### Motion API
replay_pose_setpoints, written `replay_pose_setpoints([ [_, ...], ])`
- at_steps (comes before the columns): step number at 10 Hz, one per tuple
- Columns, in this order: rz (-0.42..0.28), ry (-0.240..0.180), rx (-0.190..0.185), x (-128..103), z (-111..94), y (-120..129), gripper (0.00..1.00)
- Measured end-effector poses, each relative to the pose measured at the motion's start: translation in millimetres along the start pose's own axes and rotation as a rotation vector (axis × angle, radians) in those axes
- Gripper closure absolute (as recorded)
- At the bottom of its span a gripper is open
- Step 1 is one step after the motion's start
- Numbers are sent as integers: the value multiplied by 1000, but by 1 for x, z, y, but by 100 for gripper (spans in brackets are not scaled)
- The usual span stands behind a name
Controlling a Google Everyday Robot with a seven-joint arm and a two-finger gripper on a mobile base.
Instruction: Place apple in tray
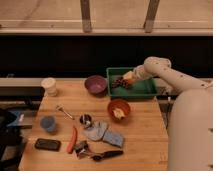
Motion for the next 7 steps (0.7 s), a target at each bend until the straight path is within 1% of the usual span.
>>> replay_pose_setpoints([
  [2, 24, -10, -7, 0, 8, -17, 100],
  [3, 77, -24, -12, 4, 9, -37, 100],
  [4, 115, -29, -16, 8, 12, -46, 100],
  [6, 162, -29, -19, 16, 24, -57, 100],
  [7, 179, -31, -18, 18, 24, -63, 100],
])
